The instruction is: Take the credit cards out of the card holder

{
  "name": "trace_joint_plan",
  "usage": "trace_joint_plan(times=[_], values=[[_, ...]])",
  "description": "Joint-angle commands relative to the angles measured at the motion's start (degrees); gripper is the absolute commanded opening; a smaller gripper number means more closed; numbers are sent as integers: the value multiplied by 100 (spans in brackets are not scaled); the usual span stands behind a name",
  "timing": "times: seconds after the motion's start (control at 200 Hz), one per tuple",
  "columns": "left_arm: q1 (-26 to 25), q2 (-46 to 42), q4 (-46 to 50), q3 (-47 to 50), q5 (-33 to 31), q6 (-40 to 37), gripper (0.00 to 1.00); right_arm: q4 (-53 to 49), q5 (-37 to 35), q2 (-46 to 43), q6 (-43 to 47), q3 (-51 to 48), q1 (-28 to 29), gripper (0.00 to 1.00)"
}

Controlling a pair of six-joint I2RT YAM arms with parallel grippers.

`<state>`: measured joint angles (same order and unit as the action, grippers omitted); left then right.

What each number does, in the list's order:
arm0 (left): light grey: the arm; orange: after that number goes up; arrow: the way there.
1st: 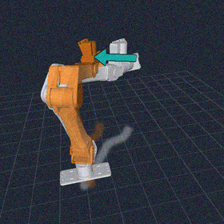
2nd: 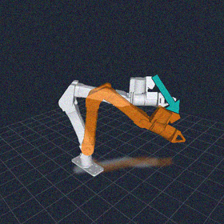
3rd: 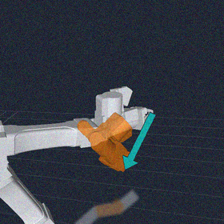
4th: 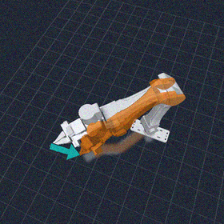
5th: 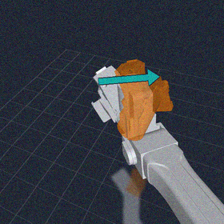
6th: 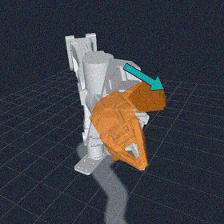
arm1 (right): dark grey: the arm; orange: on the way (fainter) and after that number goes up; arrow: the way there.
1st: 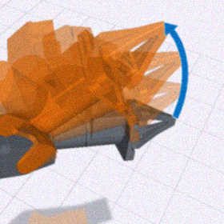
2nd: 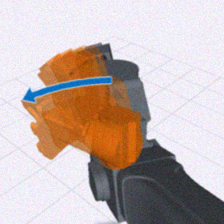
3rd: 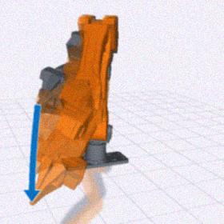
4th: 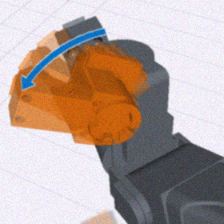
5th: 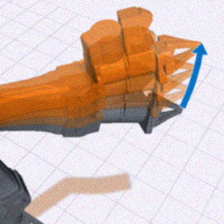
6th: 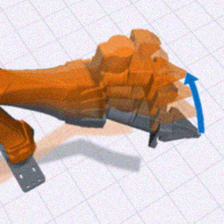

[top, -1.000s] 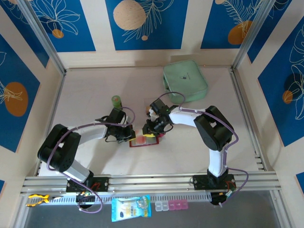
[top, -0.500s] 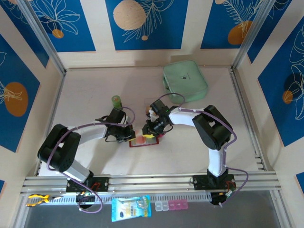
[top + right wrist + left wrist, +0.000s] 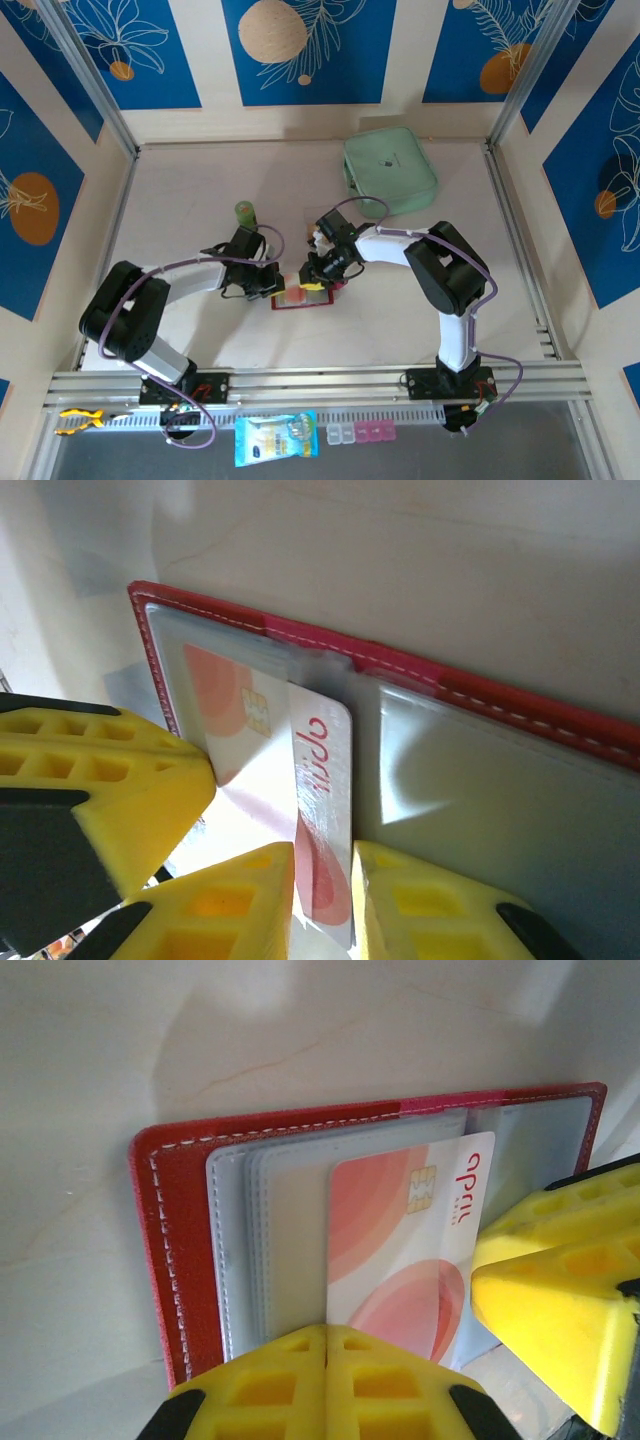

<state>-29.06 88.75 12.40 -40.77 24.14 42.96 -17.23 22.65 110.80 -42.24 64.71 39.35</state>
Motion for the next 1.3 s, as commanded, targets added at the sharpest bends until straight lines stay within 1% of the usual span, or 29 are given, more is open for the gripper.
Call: trace_joint_plan(times=[0.0,0.42,0.505,0.6,1.05,1.14,1.2,1.296], values=[[-30,72,252,-95,-137,-95,0,114,274,-2,-100,-44,17,23],[-25,72,289,-123,-142,-87,0,372,406,-48,-148,-210,-41,16],[-27,64,295,-124,-139,-77,0,389,389,-65,-132,-263,-66,13],[-30,46,287,-115,-147,-60,0,299,276,-163,-77,-322,-115,11],[-30,-168,418,-231,-147,-8,0,-434,-88,-729,442,-380,-340,7],[-23,-269,520,-297,-234,-54,7,-548,-145,-846,488,-345,-349,7],[-23,-327,673,-333,-412,-135,14,-592,-177,-928,499,-327,-359,7],[-30,-391,831,-333,-586,-217,20,-639,-225,-1045,524,-310,-372,7]])
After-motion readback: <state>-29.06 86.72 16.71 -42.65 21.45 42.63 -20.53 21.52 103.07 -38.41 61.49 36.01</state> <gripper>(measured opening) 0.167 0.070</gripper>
